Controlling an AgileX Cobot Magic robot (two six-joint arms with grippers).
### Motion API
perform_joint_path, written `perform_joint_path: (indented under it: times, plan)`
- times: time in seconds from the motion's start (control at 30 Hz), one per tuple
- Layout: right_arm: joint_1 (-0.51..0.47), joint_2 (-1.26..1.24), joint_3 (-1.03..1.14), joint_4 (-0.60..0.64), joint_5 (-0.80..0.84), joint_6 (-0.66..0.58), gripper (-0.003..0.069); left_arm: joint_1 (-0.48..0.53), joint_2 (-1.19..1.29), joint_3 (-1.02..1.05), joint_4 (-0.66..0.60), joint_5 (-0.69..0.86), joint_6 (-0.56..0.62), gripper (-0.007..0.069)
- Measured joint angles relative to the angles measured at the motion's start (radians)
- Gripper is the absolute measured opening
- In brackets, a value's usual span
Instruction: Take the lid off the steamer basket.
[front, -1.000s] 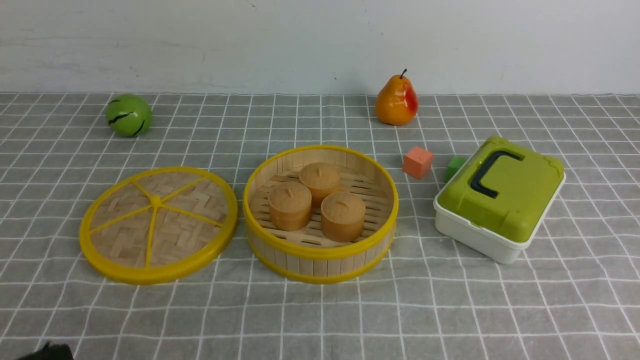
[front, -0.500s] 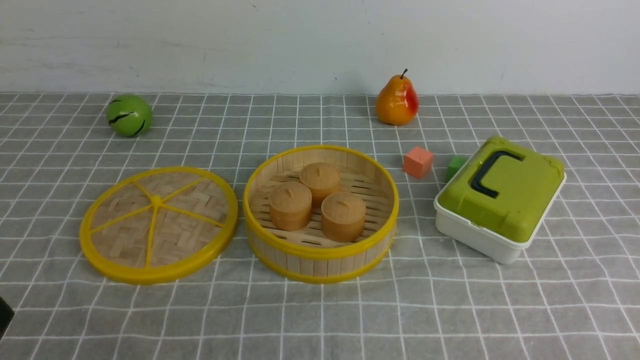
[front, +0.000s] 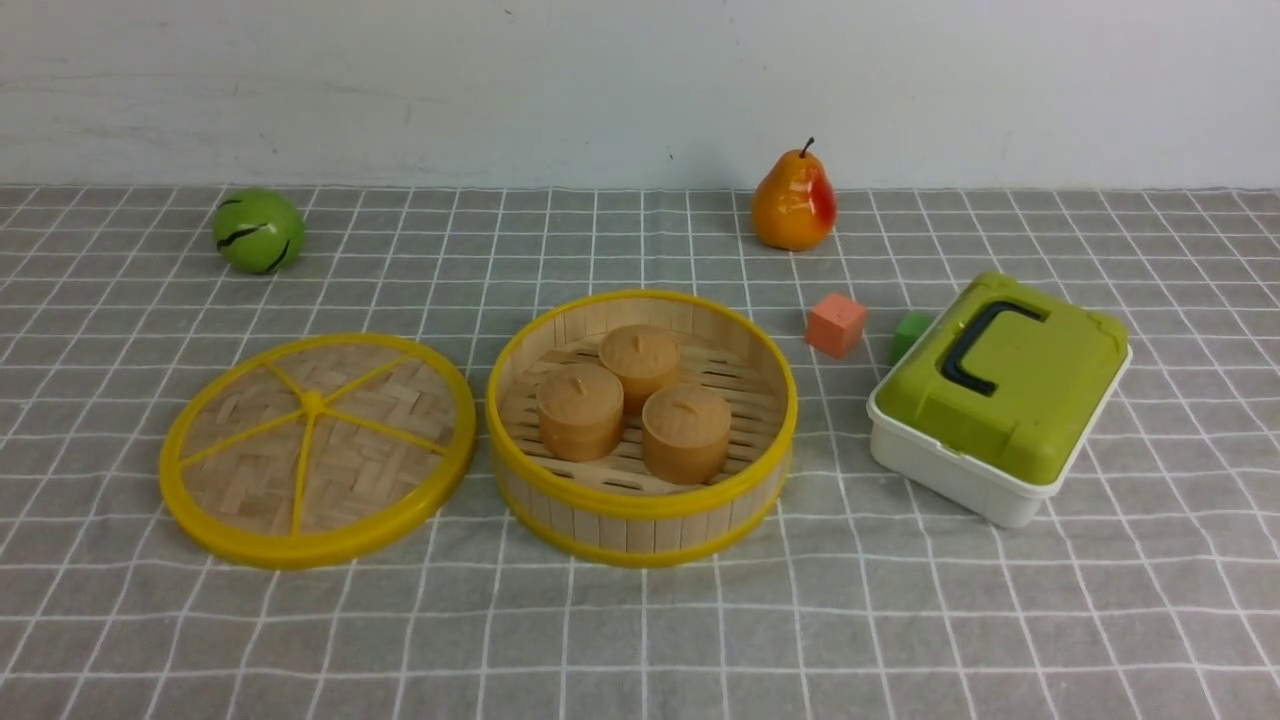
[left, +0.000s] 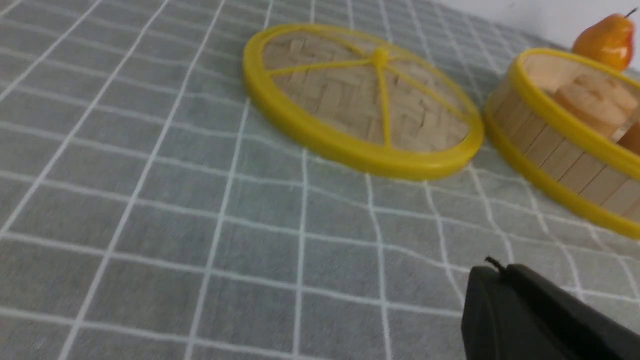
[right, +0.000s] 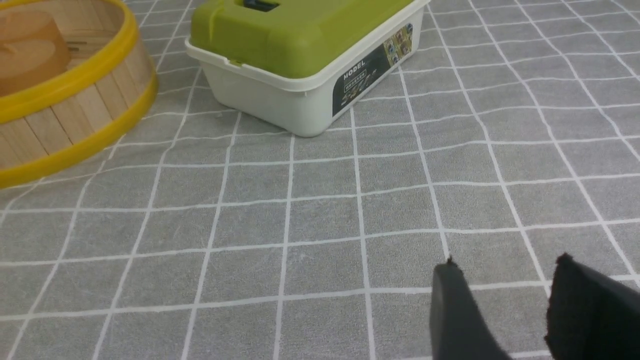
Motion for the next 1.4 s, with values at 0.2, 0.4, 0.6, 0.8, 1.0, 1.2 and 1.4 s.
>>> perform_joint_path:
  times: [0.2,0.4,0.6,0.8,1.0,1.2,1.4]
  plan:
    - [0.000,0.000,0.000,0.000,0.000,0.000,0.0244,0.000,0.000,0.001,-0.012,0.013,0.071,-0.0012]
    - [0.000,0.000,0.000,0.000,0.000,0.000,0.0244,0.000,0.000,0.001,-0.046,0.013,0.177,-0.0013]
    - [0.000,0.000,0.000,0.000,0.000,0.000,0.0244,0.000,0.000,0.001,-0.058,0.013,0.245,-0.0012]
    - [0.000,0.000,0.000,0.000,0.000,0.000,0.0244,0.000,0.000,0.001,-0.057,0.013,0.250,-0.0008]
    - [0.000,0.000,0.000,0.000,0.000,0.000,0.0244,0.000,0.000,0.001,-0.057,0.013,0.251,-0.0003]
    - [0.000,0.000,0.000,0.000,0.000,0.000,0.0244,0.000,0.000,0.001,-0.058,0.013,0.251,-0.0002]
    - [0.000,0.000,0.000,0.000,0.000,0.000,0.0244,0.000,0.000,0.001,-0.058,0.013,0.251,0.0002]
